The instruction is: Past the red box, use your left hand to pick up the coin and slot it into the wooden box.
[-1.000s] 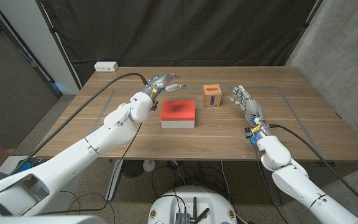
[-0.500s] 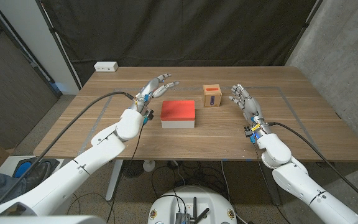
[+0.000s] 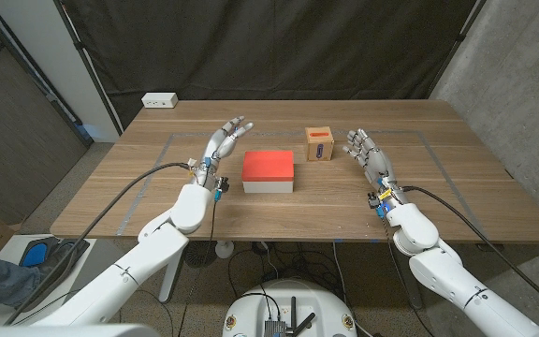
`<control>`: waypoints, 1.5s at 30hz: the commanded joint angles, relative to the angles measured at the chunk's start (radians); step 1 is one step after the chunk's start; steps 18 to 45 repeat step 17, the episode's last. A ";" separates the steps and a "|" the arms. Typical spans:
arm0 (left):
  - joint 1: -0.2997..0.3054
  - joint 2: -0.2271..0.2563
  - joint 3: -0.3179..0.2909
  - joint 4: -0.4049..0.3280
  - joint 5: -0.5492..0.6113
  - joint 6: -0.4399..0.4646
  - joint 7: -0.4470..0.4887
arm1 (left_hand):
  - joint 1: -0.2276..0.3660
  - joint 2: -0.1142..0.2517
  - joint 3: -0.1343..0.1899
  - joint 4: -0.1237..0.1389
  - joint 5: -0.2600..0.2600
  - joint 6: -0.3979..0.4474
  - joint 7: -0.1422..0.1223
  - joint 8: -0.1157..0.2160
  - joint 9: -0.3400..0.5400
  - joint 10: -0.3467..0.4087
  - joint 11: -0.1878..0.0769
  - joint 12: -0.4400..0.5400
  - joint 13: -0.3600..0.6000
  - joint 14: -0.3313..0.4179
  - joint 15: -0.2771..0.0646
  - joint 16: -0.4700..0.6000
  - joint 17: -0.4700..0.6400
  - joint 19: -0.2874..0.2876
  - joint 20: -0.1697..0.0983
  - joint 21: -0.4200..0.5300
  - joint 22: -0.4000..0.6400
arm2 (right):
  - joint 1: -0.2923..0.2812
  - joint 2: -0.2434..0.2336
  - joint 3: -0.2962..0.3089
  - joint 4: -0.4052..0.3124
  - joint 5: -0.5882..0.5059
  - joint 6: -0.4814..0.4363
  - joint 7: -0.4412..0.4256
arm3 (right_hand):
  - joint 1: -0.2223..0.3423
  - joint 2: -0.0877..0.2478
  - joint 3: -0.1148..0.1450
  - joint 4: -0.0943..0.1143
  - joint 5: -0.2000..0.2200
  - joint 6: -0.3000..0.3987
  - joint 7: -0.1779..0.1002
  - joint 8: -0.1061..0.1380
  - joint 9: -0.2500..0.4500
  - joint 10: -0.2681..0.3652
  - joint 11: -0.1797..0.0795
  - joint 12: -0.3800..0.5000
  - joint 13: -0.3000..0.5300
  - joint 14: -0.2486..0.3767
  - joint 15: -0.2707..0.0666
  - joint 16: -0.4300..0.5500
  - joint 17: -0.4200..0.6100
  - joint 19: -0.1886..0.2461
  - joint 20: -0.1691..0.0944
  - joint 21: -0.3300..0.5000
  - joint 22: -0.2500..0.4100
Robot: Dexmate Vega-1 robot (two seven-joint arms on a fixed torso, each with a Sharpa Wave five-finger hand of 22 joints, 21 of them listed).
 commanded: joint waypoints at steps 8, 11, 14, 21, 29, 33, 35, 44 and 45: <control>0.065 -0.036 -0.035 0.045 -0.137 -0.102 -0.018 | -0.010 0.003 -0.005 0.000 -0.003 -0.001 0.005 0.003 0.002 0.001 -0.003 -0.002 0.001 -0.001 0.000 -0.002 0.002 -0.007 -0.068 -0.012 0.002 | -0.018 0.002 -0.015 0.005 -0.004 0.008 0.005 | 0.001 -0.005 -0.005 -0.003 0.003 0.002 0.005 0.005 0.002 0.004 0.005 0.009 -0.001 0.000 -0.007 0.007 0.002 0.000 -0.002 0.006 0.002; 0.061 -0.035 -0.031 0.048 -0.135 -0.104 -0.026 | -0.011 0.005 -0.005 -0.001 -0.002 0.000 0.005 0.004 0.002 0.001 -0.004 -0.001 0.001 0.000 0.001 -0.002 0.002 -0.007 -0.068 -0.014 0.002 | -0.018 0.001 -0.015 0.003 -0.008 0.004 0.001 | -0.001 -0.006 -0.006 -0.002 0.004 0.013 0.002 0.010 0.002 0.016 0.002 0.014 -0.001 0.014 -0.009 0.013 0.000 0.019 -0.005 0.014 0.002; 0.056 -0.037 -0.027 0.048 -0.132 -0.100 -0.029 | -0.011 0.008 -0.004 -0.001 -0.002 0.001 0.003 0.005 0.002 0.003 -0.004 -0.001 0.001 0.000 0.000 -0.002 0.001 -0.005 -0.068 -0.016 0.002 | -0.016 0.002 -0.016 0.005 -0.009 0.005 0.000 | -0.002 -0.006 -0.006 -0.002 0.004 0.019 0.000 0.012 0.002 0.024 0.002 0.017 -0.002 0.021 -0.008 0.016 -0.001 0.024 -0.006 0.016 0.002; 0.051 -0.038 -0.023 0.052 -0.131 -0.095 -0.032 | -0.011 0.010 -0.003 -0.001 -0.002 0.002 0.003 0.005 0.002 0.003 -0.005 -0.001 0.001 0.001 0.000 -0.002 0.001 -0.004 -0.067 -0.017 0.002 | -0.014 0.004 -0.017 0.008 -0.010 0.006 -0.001 | -0.002 -0.006 -0.006 -0.002 0.004 0.020 0.000 0.012 0.002 0.025 0.002 0.017 -0.002 0.022 -0.007 0.017 -0.001 0.025 -0.007 0.016 0.002; 0.051 -0.038 -0.023 0.052 -0.131 -0.095 -0.032 | -0.011 0.010 -0.003 -0.001 -0.002 0.002 0.003 0.005 0.002 0.003 -0.005 -0.001 0.001 0.001 0.000 -0.002 0.001 -0.004 -0.067 -0.017 0.002 | -0.014 0.004 -0.017 0.008 -0.010 0.006 -0.001 | -0.002 -0.006 -0.006 -0.002 0.004 0.020 0.000 0.012 0.002 0.025 0.002 0.017 -0.002 0.022 -0.007 0.017 -0.001 0.025 -0.007 0.016 0.002; 0.051 -0.038 -0.023 0.052 -0.131 -0.095 -0.032 | -0.011 0.010 -0.003 -0.001 -0.002 0.002 0.003 0.005 0.002 0.003 -0.005 -0.001 0.001 0.001 0.000 -0.002 0.001 -0.004 -0.067 -0.017 0.002 | -0.014 0.004 -0.017 0.008 -0.010 0.006 -0.001 | -0.002 -0.006 -0.006 -0.002 0.004 0.020 0.000 0.012 0.002 0.025 0.002 0.017 -0.002 0.022 -0.007 0.017 -0.001 0.025 -0.007 0.016 0.002; 0.051 -0.038 -0.023 0.052 -0.131 -0.095 -0.032 | -0.011 0.010 -0.003 -0.001 -0.002 0.002 0.003 0.005 0.002 0.003 -0.005 -0.001 0.001 0.001 0.000 -0.002 0.001 -0.004 -0.067 -0.017 0.002 | -0.014 0.004 -0.017 0.008 -0.010 0.006 -0.001 | -0.002 -0.006 -0.006 -0.002 0.004 0.020 0.000 0.012 0.002 0.025 0.002 0.017 -0.002 0.022 -0.007 0.017 -0.001 0.025 -0.007 0.016 0.002; 0.051 -0.038 -0.023 0.052 -0.131 -0.095 -0.032 | -0.011 0.010 -0.003 -0.001 -0.002 0.002 0.003 0.005 0.002 0.003 -0.005 -0.001 0.001 0.001 0.000 -0.002 0.001 -0.004 -0.067 -0.017 0.002 | -0.014 0.004 -0.017 0.008 -0.010 0.006 -0.001 | -0.002 -0.006 -0.006 -0.002 0.004 0.020 0.000 0.012 0.002 0.025 0.002 0.017 -0.002 0.022 -0.007 0.017 -0.001 0.025 -0.007 0.016 0.002; 0.051 -0.038 -0.023 0.052 -0.131 -0.095 -0.032 | -0.011 0.010 -0.003 -0.001 -0.002 0.002 0.003 0.005 0.002 0.003 -0.005 -0.001 0.001 0.001 0.000 -0.002 0.001 -0.004 -0.067 -0.017 0.002 | -0.014 0.004 -0.017 0.008 -0.010 0.006 -0.001 | -0.002 -0.006 -0.006 -0.002 0.004 0.020 0.000 0.012 0.002 0.025 0.002 0.017 -0.002 0.022 -0.007 0.017 -0.001 0.025 -0.007 0.016 0.002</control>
